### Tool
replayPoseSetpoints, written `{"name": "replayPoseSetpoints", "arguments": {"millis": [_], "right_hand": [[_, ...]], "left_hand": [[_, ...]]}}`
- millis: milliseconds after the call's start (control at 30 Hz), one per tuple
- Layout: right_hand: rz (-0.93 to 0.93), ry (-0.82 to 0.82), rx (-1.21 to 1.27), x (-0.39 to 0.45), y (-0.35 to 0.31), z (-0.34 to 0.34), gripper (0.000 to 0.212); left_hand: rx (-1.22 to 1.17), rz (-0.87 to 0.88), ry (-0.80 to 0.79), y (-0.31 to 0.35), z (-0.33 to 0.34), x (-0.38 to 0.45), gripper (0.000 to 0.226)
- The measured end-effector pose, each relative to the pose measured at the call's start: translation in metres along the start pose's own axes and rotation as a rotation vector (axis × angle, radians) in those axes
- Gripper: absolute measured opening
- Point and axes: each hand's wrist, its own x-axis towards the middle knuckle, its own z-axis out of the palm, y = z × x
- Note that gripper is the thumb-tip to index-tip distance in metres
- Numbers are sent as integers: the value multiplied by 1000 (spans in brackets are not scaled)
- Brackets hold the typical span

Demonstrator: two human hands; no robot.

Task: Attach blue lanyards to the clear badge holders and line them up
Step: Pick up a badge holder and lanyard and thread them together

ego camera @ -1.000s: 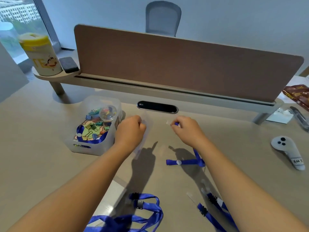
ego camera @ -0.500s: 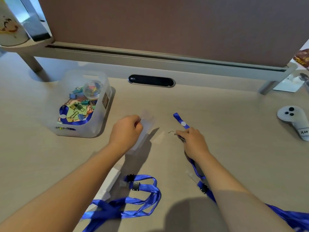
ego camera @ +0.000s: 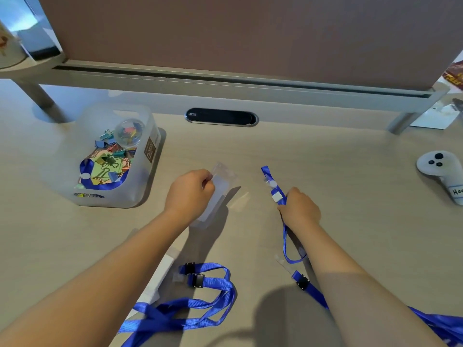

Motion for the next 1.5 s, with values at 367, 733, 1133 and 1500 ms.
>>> {"name": "replayPoseSetpoints", "arguments": {"millis": [367,733,1133,1500], "right_hand": [[-202,-100,643,-19,-67,-39,43],[-483,-238,764,-62,-238,-62,36],[-435,-263,488,-42,-349,-6,33],[-447,-145,378,-49,-242,-46,24]], "left_hand": [[-182,-205,191,-7,-60,-27,26],[-256,-382,510,-77,-169,-35,24],[-329,-373,535,-166,-226,-9,23],[-254,-52,294,-95,-175,7,26]]}}
